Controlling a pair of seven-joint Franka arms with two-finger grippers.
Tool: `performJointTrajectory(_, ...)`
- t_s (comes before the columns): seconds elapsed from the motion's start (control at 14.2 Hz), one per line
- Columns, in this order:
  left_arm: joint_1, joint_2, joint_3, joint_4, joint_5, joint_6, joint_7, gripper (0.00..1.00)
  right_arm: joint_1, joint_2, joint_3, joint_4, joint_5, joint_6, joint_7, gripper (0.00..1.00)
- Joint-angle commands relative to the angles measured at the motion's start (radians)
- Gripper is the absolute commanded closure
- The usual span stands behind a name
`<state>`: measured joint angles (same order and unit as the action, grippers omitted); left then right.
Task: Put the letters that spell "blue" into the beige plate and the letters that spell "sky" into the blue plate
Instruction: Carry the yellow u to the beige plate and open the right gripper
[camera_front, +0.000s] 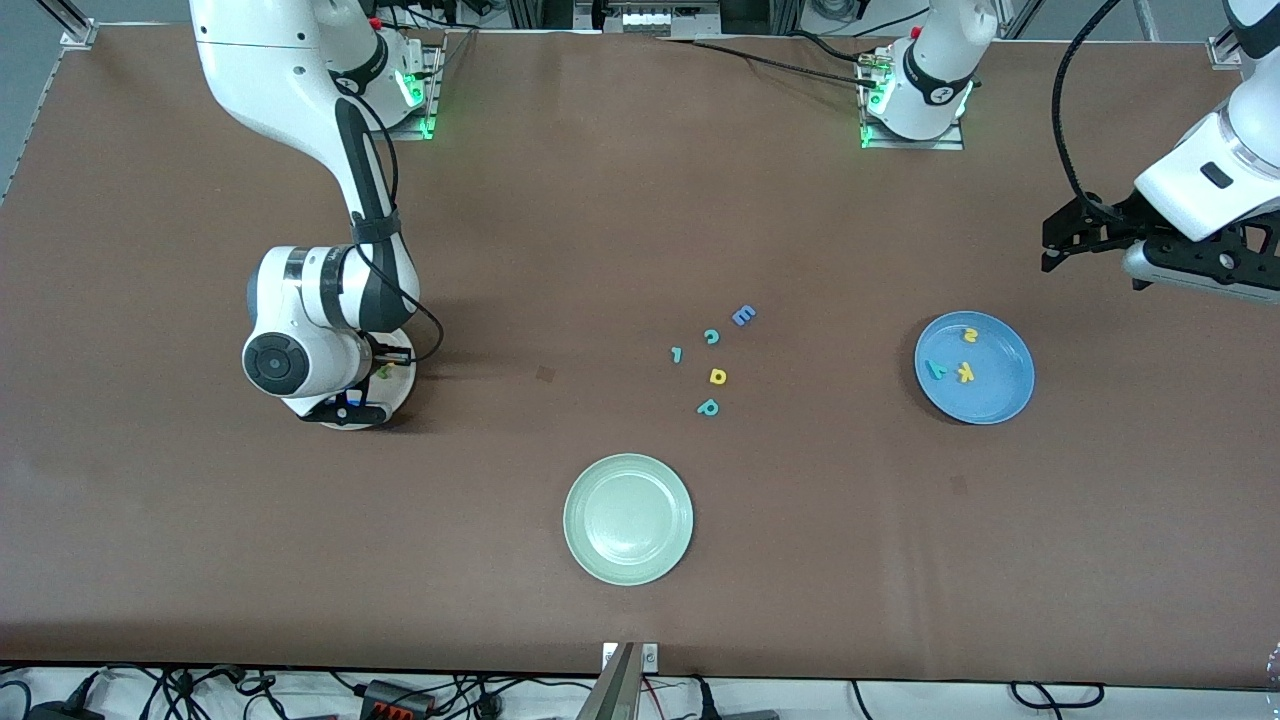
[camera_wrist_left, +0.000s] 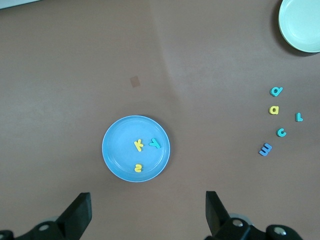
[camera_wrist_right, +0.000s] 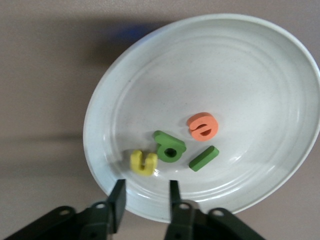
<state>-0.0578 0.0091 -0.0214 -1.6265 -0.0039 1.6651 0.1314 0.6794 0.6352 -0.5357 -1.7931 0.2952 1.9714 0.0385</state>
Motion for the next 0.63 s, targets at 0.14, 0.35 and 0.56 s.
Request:
performJointTrajectory(0.14, -0.002, 0.017, 0.001, 0.036, -0.016, -0.025, 0.010, 0.00, 0.003, -0.078, -0.047, 0.062, 0.013, -0.061, -0.009, 0.00)
performJointTrajectory(0.35, -0.002, 0.015, 0.001, 0.036, -0.016, -0.025, 0.010, 0.00, -0.020, -0.077, -0.079, 0.220, 0.004, -0.211, -0.026, 0.00)
performJointTrajectory(0.56, -0.002, 0.015, 0.001, 0.036, -0.016, -0.025, 0.010, 0.00, -0.029, -0.078, -0.087, 0.294, 0.005, -0.232, -0.015, 0.00)
